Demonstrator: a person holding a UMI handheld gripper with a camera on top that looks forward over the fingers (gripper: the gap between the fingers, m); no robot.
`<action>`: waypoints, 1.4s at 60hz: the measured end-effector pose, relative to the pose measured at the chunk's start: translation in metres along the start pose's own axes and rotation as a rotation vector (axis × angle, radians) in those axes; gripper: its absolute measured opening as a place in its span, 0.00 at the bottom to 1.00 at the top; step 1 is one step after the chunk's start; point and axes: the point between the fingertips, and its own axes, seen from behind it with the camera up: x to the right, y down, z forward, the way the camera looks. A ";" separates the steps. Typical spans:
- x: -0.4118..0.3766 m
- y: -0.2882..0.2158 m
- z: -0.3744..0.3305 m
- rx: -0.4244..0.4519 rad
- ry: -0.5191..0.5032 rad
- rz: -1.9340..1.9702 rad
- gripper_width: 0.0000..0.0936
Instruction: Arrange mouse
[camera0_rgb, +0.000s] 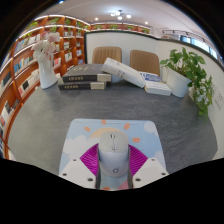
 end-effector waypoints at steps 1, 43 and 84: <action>0.000 0.000 0.000 0.004 0.002 -0.009 0.39; 0.035 -0.051 -0.130 0.104 0.029 0.123 0.92; 0.116 -0.024 -0.294 0.227 0.004 0.067 0.92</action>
